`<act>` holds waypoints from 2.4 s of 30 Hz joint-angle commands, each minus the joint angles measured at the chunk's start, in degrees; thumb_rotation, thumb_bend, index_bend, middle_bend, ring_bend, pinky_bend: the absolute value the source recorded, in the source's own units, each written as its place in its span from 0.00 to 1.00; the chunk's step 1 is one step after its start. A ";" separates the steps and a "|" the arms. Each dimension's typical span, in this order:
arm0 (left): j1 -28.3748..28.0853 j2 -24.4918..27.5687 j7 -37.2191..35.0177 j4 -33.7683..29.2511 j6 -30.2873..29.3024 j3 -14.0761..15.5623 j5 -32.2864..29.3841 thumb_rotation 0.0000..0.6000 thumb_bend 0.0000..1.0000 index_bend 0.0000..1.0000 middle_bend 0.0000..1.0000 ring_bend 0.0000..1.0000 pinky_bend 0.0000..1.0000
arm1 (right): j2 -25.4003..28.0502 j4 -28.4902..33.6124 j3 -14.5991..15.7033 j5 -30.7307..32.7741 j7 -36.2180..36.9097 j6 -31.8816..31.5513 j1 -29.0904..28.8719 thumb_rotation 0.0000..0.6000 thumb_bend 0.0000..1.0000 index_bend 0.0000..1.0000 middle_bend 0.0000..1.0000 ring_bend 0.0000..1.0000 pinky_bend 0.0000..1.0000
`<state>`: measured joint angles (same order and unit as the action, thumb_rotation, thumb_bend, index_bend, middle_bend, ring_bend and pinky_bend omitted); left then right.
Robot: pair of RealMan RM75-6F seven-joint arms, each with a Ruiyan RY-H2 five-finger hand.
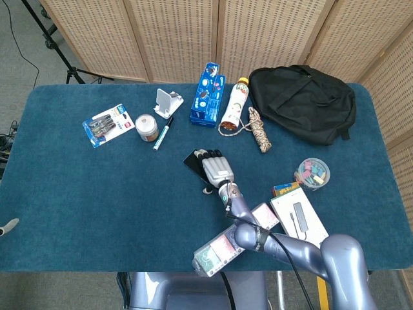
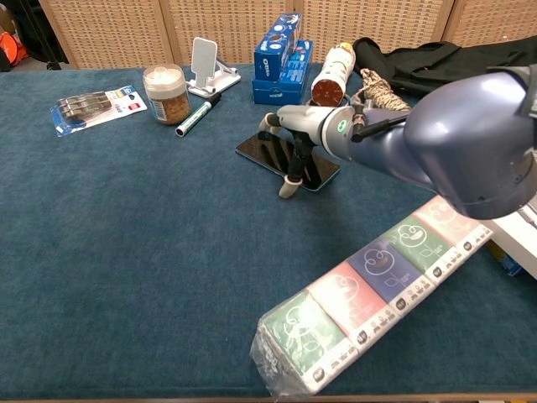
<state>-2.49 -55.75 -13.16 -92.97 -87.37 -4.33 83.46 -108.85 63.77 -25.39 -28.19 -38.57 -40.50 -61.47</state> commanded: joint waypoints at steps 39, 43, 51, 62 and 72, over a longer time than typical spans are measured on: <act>-0.11 -0.28 1.15 -0.45 0.50 0.18 0.20 1.00 0.00 0.00 0.00 0.00 0.00 | 14.56 23.89 11.36 -8.18 11.36 -6.30 -0.75 1.00 0.19 0.05 0.05 0.01 0.17; -0.06 -0.22 1.11 -0.60 0.35 0.32 0.58 1.00 0.00 0.00 0.00 0.00 0.00 | 12.23 22.62 14.46 -14.97 10.16 -11.27 0.76 1.00 0.34 0.05 0.03 0.00 0.17; 0.25 -0.08 0.86 -0.71 -0.27 0.46 1.03 1.00 0.00 0.00 0.00 0.00 0.00 | 8.88 21.11 17.21 -19.56 8.04 -15.20 2.25 1.00 0.44 0.05 0.03 0.00 0.17; 0.32 0.06 0.58 -0.65 -0.35 0.43 0.98 1.00 0.00 0.00 0.00 0.00 0.00 | 3.34 15.11 18.52 -22.42 4.22 -16.79 2.63 1.00 0.44 0.05 0.03 0.00 0.17; 0.22 0.11 0.41 -0.51 -0.05 0.29 0.61 1.00 0.00 0.00 0.00 0.00 0.00 | 0.14 8.67 18.84 -25.12 3.52 -15.89 3.45 1.00 0.46 0.05 0.03 0.00 0.17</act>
<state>-2.27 -55.64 -12.76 -93.48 -87.44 -4.03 84.08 -108.57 72.64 -6.47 -53.10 -35.08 -56.52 -58.17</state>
